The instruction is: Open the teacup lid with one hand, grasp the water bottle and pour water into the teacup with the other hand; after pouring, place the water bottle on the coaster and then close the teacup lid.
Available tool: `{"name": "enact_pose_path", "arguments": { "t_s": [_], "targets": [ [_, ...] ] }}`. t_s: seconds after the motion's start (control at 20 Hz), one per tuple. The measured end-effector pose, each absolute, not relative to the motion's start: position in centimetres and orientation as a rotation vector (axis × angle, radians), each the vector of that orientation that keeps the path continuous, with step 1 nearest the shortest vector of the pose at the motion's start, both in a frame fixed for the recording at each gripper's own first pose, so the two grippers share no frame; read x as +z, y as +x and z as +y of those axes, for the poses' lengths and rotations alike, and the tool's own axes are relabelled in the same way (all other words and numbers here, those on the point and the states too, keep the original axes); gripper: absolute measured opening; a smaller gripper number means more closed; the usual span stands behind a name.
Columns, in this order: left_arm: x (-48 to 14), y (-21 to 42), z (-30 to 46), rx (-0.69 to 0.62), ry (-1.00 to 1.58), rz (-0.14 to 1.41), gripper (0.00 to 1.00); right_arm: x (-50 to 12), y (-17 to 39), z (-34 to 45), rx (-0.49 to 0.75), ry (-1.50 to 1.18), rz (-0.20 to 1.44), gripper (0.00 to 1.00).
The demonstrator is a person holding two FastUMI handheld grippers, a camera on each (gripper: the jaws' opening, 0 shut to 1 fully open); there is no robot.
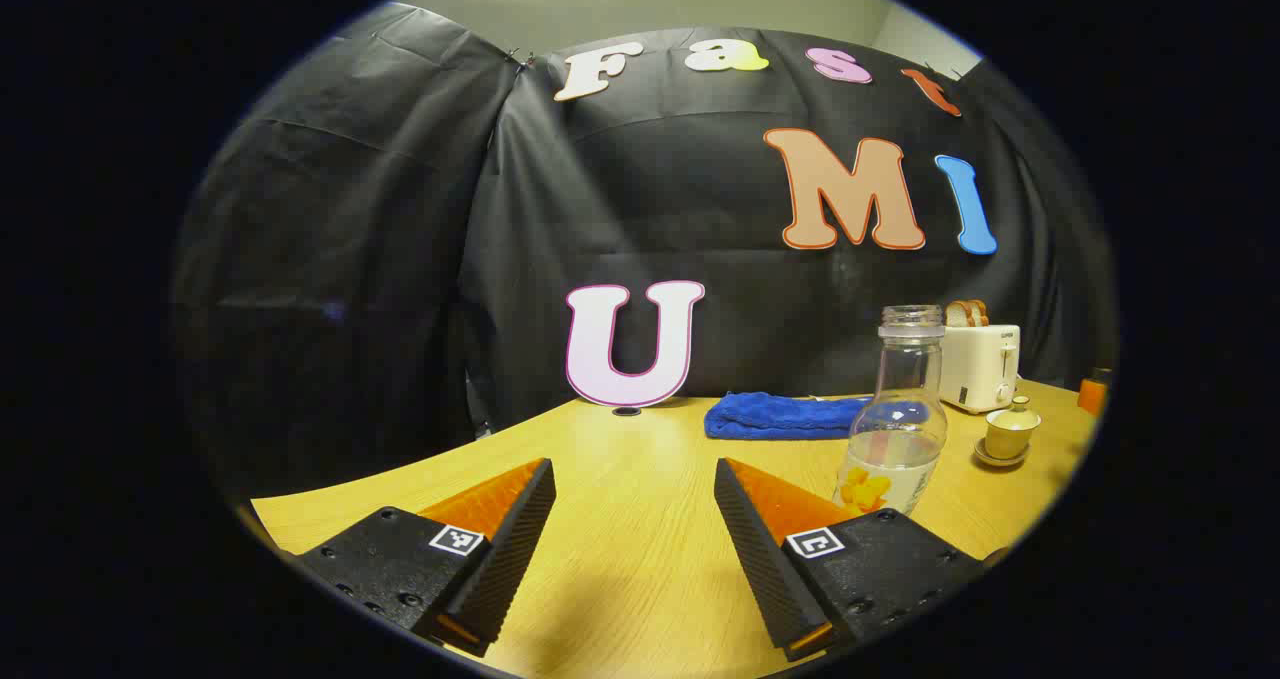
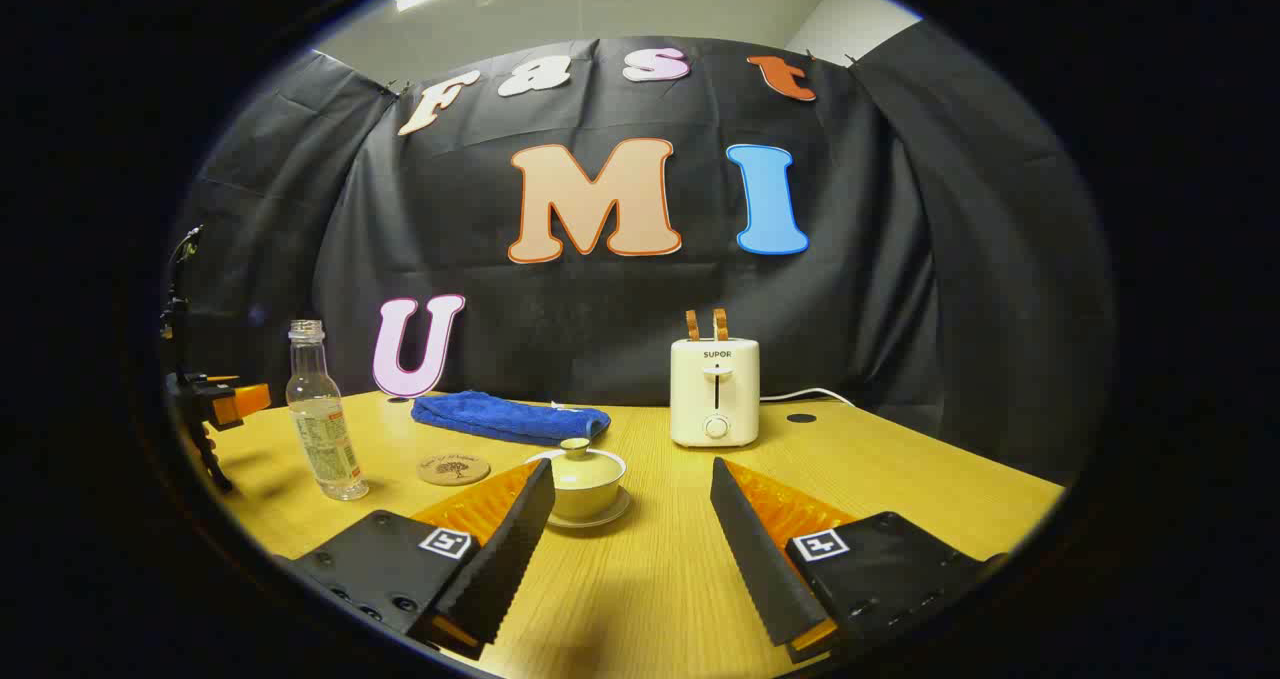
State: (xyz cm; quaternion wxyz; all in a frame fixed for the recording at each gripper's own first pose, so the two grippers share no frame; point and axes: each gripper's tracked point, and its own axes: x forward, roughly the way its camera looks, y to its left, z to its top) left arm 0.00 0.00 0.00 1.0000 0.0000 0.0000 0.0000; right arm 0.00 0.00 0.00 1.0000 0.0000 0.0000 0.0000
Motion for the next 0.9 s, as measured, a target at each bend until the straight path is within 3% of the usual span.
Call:
{"name": "enact_pose_path", "arguments": {
  "t_s": [0.35, 0.4, 0.75, 0.85, 0.9],
  "targets": [
    [-0.17, 0.07, -0.25, -0.006, -0.004, 0.003, 0.93, 0.04, -0.04, -0.01, 0.001, -0.001, -0.001, 0.94],
    [-0.19, 0.0, -0.22, -0.006, -0.005, 0.002, 0.93, 0.0, -0.05, 0.0, 0.0, 0.0, 0.0, 0.99],
    [-0.14, 0.01, -0.31, -0.014, -0.001, -0.004, 0.9, 0.06, -0.05, -0.01, 0.001, 0.0, 0.0, 0.94],
    [-0.2, -0.01, -0.31, -0.013, -0.006, 0.002, 0.93, 0.09, -0.07, -0.02, 0.001, -0.001, 0.0, 0.94],
    [-0.22, -0.02, -0.36, -0.013, -0.005, 0.001, 0.93, 0.07, -0.08, -0.02, 0.001, -0.001, 0.0, 0.99]
  ]
}}
